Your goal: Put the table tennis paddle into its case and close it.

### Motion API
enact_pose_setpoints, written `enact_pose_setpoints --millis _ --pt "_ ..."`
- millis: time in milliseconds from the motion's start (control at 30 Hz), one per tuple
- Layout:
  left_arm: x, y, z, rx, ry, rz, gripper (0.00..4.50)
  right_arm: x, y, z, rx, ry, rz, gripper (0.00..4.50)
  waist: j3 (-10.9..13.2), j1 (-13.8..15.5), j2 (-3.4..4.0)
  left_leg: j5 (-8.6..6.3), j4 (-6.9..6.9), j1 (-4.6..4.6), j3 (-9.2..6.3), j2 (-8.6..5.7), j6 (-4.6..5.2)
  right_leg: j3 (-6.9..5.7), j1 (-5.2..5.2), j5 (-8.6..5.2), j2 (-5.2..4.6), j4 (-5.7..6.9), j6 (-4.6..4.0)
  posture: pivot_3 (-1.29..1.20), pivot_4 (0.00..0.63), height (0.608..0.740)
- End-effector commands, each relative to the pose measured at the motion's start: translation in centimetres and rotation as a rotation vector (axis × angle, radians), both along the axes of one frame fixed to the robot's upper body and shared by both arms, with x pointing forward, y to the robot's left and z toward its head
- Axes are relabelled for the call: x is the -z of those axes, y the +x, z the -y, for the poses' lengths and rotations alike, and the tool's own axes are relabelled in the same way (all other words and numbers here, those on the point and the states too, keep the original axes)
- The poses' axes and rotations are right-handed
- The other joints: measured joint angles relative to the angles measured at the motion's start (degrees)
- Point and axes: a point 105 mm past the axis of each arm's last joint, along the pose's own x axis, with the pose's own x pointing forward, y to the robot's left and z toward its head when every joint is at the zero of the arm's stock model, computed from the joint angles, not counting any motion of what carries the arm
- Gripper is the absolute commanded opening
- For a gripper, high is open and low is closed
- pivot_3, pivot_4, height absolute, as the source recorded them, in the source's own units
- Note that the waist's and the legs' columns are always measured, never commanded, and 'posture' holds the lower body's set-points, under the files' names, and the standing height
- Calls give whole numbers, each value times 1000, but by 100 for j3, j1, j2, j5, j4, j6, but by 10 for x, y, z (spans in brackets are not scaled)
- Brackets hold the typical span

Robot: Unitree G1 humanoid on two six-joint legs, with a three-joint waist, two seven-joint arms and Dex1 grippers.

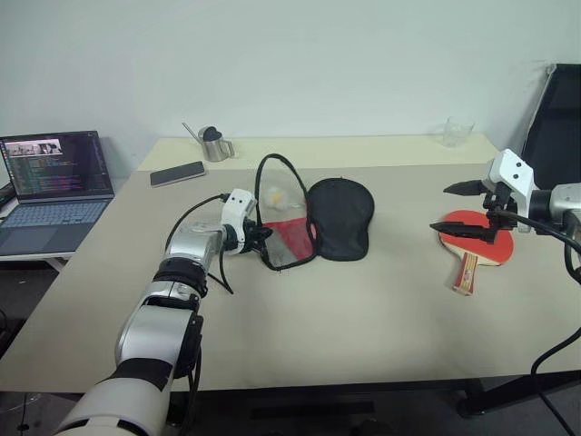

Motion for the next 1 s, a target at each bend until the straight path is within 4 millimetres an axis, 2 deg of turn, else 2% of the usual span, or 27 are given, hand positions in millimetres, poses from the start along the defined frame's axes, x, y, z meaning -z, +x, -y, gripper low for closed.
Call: enact_pose_setpoints --millis 33,100,267,400,500,633,833,1000 --pt "-10 2 -7 -20 0 27 601 -17 -2 -3 -18 9 62 4500 0 0 0 0 0 0 0 0 0 0 0 0 0 0 0 0 150 740" --pt "-9 2 -7 -21 3 24 1193 -17 -1 -4 -22 10 62 4500 0 0 0 0 1 0 0 0 0 0 0 0 0 0 0 0 150 740" --pt "-11 2 -9 -15 27 48 3072 -17 0 -6 -29 11 61 4500 0 1 0 0 1 0 0 0 0 0 0 0 0 0 0 0 150 740" --pt "-20 5 -5 20 77 97 4461 -17 3 -7 -31 13 61 4500 0 2 0 0 1 0 0 -1 0 0 0 0 0 -1 1 0 150 740" --pt "-26 7 -9 15 125 125 4461 -17 3 -8 -35 14 61 4500 0 2 0 0 1 0 0 -1 -1 0 0 0 0 0 1 0 150 740" --pt "-35 2 -25 33 164 162 4461 -13 3 -1 11 11 42 4500 1 -10 -1 0 0 0 0 0 -1 1 -1 1 0 -1 1 0 150 740" --pt "-46 -28 -53 166 203 192 4461 1 18 27 308 24 -2 4500 0 -21 0 -1 -3 0 0 0 -1 8 -3 0 -1 -1 0 0 150 740" --pt "-54 -59 -71 258 228 201 4461 16 19 51 606 107 -122 4500 0 -8 0 -1 0 -3 -4 2 -1 8 -3 1 -1 -1 0 0 150 740"
